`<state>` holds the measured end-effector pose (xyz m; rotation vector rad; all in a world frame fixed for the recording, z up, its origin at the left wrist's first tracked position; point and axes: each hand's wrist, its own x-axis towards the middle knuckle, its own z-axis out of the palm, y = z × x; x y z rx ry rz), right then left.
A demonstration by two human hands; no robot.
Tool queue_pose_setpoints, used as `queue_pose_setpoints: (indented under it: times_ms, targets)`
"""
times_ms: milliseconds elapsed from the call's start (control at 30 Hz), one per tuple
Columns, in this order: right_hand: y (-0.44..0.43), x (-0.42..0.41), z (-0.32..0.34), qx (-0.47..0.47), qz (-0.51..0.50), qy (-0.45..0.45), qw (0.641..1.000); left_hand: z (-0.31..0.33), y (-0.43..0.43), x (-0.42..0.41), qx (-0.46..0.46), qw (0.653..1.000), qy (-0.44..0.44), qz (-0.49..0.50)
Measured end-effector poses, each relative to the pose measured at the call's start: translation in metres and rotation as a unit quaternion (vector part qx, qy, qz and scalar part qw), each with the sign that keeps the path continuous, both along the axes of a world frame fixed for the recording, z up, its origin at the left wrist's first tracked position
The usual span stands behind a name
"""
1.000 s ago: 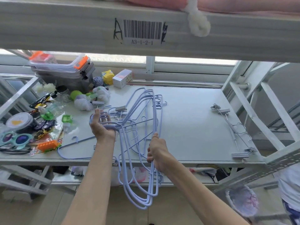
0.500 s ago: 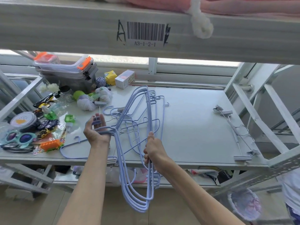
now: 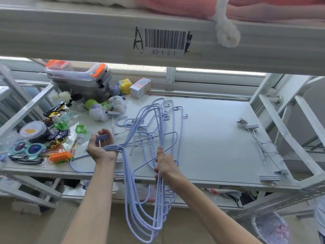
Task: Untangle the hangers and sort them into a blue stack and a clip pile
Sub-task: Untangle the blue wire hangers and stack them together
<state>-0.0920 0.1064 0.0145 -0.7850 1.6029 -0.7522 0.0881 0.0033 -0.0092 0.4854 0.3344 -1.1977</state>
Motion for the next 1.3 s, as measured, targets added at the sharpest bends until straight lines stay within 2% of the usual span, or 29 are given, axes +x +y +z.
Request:
queue_pose_setpoints:
  times_ms: [300,400,533,767,900,967,1100,1300]
  targets:
    - [-0.005,0.003,-0.007,-0.046,0.085,0.119,0.988,-0.001,0.004,0.015,0.035,0.994,-0.100,0.019]
    - [-0.007,0.007,-0.008,-0.068,0.115,0.185,0.974,-0.002,0.006,0.023,0.028,0.993,-0.109,0.031]
    - [-0.010,0.015,-0.010,-0.071,0.149,0.198,0.966,0.002,0.008,0.034,0.022,0.992,-0.108,0.055]
    - [-0.020,0.032,-0.007,-0.016,0.182,0.078,0.980,0.014,0.013,0.060,0.083,0.984,-0.117,0.104]
    - [-0.032,0.036,-0.017,0.019,0.129,0.018,0.991,0.012,0.015,0.082,0.076,0.985,-0.103,0.118]
    - [-0.038,0.037,-0.031,0.019,0.111,0.050,0.992,0.013,0.018,0.092,0.069,0.984,-0.101,0.126]
    - [-0.041,0.041,-0.046,-0.026,0.159,0.251,0.954,0.015,0.022,0.109,0.081,0.981,-0.104,0.144]
    - [-0.038,0.052,-0.047,-0.057,0.136,0.304,0.941,0.017,0.027,0.121,0.096,0.979,-0.086,0.160]
